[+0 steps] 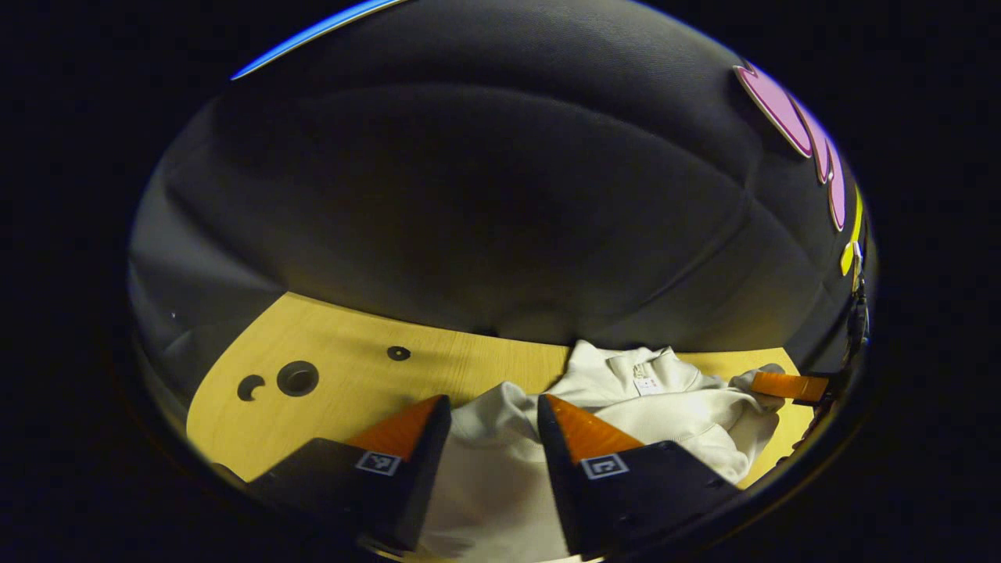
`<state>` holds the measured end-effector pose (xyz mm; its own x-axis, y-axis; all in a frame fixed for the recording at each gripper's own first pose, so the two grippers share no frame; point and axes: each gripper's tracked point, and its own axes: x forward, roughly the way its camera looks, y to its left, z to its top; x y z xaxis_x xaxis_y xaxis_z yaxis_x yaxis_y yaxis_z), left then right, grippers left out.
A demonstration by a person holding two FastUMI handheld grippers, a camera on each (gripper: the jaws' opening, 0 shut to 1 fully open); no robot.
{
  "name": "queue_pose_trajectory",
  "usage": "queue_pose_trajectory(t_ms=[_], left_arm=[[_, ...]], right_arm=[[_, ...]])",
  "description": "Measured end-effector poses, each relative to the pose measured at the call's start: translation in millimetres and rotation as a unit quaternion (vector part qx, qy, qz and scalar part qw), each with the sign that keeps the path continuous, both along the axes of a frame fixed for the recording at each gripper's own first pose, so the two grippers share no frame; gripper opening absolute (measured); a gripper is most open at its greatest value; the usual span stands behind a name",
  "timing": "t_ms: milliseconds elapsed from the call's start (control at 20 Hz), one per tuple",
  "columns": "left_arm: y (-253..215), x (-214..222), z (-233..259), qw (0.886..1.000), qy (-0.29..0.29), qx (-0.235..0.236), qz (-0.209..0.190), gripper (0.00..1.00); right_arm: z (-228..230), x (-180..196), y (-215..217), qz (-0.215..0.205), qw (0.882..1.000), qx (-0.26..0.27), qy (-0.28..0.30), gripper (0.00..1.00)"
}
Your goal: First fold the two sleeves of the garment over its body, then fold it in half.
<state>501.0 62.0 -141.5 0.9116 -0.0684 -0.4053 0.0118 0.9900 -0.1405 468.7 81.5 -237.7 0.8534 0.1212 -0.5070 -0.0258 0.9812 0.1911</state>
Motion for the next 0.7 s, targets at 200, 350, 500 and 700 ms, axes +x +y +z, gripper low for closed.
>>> queue_pose_trajectory(t_ms=[200,350,500,700], left_arm=[[0,-19,25,1.0,-0.01,-0.019,0.011,0.98],[4,-39,50,0.999,-0.027,-0.031,0.017,0.98],[8,-70,76,0.998,-0.042,-0.035,0.021,0.98],[15,-122,109,0.997,-0.064,-0.034,0.025,0.98]], right_arm=[[26,-17,-1,0.003,0.999,-0.025,-0.027,1.0],[51,-39,-5,-0.006,0.999,-0.028,-0.045,0.98],[83,-67,-9,-0.015,0.997,-0.037,-0.065,0.98],[133,-106,-17,-0.023,0.993,-0.059,-0.096,0.98]])
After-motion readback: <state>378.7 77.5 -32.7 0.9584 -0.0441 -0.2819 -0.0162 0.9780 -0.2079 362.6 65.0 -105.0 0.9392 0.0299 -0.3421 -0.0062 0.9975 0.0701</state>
